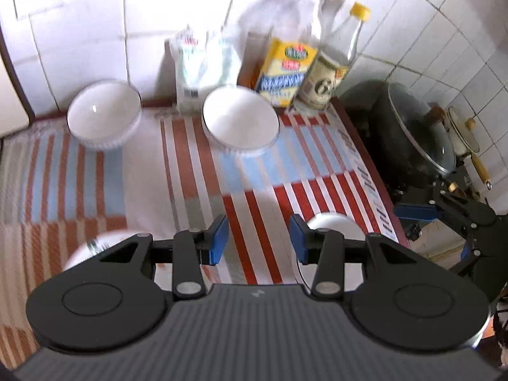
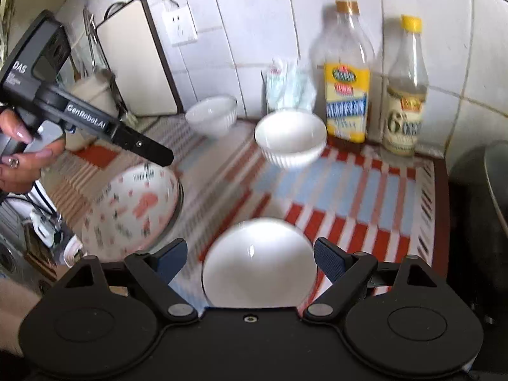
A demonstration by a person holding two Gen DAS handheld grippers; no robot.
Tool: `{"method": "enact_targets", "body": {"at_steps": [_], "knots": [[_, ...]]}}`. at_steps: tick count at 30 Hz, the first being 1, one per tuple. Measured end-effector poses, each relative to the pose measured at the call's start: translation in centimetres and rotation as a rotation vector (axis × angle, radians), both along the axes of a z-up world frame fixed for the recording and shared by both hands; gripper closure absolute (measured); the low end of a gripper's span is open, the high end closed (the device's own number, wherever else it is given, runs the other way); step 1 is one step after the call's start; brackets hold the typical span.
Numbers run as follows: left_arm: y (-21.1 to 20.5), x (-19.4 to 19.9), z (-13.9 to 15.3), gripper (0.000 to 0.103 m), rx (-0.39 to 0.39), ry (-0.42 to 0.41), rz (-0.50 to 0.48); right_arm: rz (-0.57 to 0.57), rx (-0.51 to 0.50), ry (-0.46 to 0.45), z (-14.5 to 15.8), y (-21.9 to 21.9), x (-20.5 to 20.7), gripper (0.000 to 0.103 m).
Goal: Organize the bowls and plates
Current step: 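Open the left gripper and grip the rim of another white bowl, then lift the second bowl with the left gripper and lower it into the first bowl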
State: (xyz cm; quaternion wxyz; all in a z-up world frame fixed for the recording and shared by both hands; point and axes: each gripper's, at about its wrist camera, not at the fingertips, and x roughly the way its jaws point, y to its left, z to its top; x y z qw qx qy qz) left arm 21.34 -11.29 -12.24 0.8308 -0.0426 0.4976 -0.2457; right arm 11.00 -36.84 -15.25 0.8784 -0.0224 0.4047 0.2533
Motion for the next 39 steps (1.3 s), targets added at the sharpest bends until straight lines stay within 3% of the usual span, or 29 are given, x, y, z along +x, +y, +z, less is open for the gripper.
{"method": "enact_targets", "body": {"at_steps": [7, 16, 21, 26, 28, 30, 33, 35, 39], "knots": [[-0.1, 5.3, 0.3, 0.062, 0.025, -0.053, -0.006, 0.0, -0.019, -0.027, -0.1, 3.3, 5.8, 0.013], [-1.4, 12.4, -3.7, 0.06, 0.036, -0.091, -0.01, -0.215, 0.101, 0.075, -3.3, 3.9, 13.7, 0.013], [-2.1, 15.1, -6.7, 0.06, 0.029, -0.047, -0.016, -0.33, 0.096, 0.139, -5.2, 3.3, 16.9, 0.014], [-3.2, 16.5, -9.1, 0.06, 0.071, -0.02, -0.028, -0.441, 0.107, 0.21, -7.4, 2.5, 19.1, 0.016], [-3.7, 16.9, -9.9, 0.063, 0.084, -0.011, -0.038, -0.474, 0.126, 0.247, -8.1, 2.4, 19.9, 0.024], [-4.0, 17.1, -10.6, 0.068, 0.115, -0.005, -0.034, -0.501, 0.148, 0.284, -8.8, 2.2, 20.4, 0.049], [-4.5, 17.4, -11.4, 0.088, 0.163, 0.024, -0.053, -0.543, 0.175, 0.331, -9.7, 2.0, 20.9, 0.074], [-4.7, 17.3, -11.7, 0.095, 0.162, 0.023, -0.07, -0.557, 0.19, 0.335, -10.0, 2.0, 20.9, 0.08], [-4.9, 16.9, -11.6, 0.094, 0.155, 0.0, -0.078, -0.577, 0.145, 0.33, -10.0, 2.8, 21.1, 0.082]]}}
